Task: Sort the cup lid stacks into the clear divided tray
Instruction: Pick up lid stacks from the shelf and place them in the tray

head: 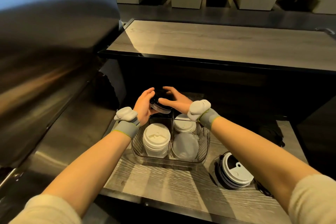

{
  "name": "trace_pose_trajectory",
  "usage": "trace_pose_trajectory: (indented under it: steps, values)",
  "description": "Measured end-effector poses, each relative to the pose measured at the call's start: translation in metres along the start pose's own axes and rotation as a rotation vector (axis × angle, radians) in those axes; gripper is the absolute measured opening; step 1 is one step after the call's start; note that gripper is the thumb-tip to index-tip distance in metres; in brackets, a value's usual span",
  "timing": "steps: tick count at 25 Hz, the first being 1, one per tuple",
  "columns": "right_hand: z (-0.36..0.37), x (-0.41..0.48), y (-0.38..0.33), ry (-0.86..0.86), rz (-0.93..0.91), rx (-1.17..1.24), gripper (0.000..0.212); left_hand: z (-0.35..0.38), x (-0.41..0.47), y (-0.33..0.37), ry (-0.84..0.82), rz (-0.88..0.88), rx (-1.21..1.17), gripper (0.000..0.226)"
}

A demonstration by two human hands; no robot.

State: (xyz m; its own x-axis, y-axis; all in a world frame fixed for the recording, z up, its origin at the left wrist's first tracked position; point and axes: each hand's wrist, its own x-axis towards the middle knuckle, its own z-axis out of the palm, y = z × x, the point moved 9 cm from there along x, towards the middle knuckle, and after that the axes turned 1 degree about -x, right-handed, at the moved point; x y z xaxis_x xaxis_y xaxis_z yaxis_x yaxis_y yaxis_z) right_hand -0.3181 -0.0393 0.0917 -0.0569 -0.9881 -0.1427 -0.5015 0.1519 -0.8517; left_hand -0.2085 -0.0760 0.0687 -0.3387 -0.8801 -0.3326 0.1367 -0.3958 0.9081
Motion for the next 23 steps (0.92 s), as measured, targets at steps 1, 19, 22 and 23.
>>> trace_pose_trajectory:
  steps: [1,19,22,23]
  values:
    - [0.005,0.003,-0.003,-0.006,0.006,-0.014,0.062,0.001,-0.001,0.001,-0.016,-0.002,-0.001,0.042]
    - [0.038,0.058,0.016,-0.033,0.112,-0.747,0.071,-0.106,0.017,0.041,0.234,0.084,-0.02,0.055]
    - [0.051,0.061,0.037,-0.079,0.136,-0.937,0.071,-0.1,0.017,0.04,0.201,0.066,-0.007,0.051]
    - [0.054,0.063,0.038,-0.084,0.148,-0.932,0.066,-0.1,0.02,0.039,0.191,0.056,-0.003,0.05]
